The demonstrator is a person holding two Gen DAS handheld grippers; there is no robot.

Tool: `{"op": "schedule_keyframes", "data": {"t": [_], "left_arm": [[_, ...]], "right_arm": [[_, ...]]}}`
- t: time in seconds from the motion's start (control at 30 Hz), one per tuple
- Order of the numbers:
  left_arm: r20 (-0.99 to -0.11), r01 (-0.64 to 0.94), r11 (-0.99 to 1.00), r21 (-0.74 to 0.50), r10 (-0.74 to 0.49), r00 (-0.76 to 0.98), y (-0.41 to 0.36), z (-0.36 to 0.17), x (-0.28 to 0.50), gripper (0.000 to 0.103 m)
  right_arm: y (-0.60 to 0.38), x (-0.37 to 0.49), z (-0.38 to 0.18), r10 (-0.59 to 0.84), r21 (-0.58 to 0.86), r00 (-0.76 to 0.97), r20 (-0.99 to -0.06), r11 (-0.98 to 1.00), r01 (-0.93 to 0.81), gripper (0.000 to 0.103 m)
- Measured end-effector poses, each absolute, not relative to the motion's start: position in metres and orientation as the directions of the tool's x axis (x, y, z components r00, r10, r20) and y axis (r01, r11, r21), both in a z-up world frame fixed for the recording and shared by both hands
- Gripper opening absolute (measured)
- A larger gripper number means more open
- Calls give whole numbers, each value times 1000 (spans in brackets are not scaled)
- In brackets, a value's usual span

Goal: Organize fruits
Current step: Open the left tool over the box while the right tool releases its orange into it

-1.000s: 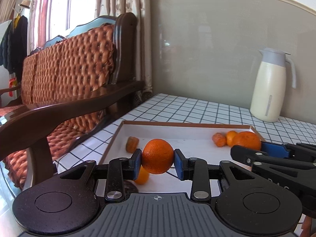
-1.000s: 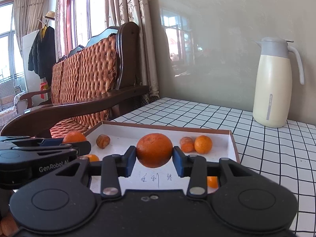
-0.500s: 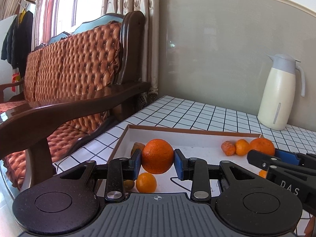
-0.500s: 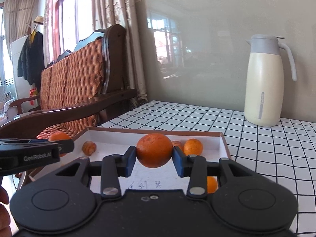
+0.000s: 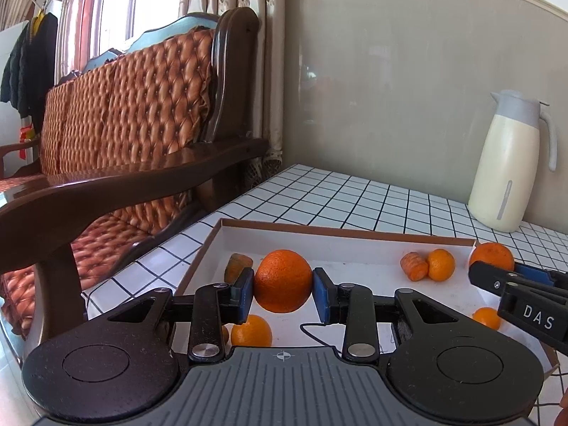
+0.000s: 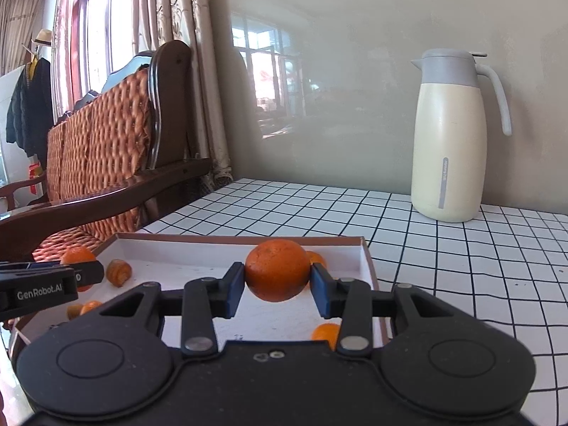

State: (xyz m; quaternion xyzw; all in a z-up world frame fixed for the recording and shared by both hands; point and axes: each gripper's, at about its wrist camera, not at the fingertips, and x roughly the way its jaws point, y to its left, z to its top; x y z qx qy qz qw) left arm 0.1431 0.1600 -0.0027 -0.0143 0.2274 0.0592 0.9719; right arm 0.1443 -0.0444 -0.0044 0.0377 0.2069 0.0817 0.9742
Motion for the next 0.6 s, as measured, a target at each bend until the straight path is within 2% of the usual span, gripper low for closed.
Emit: {"op": "schedule_keyframes", "data": {"t": [0.43,0.6], "left_arm": [[-469,-138,990,-4,120,875,156,-10,164,35],[-473,-138,990,-3,121,873,151,-10,172,35]], "right_arm": [[-50,164,-7,145,113,891,-431,988,-106,32],[-51,176,-9,145,113,870,-471,988,-104,32]]}}
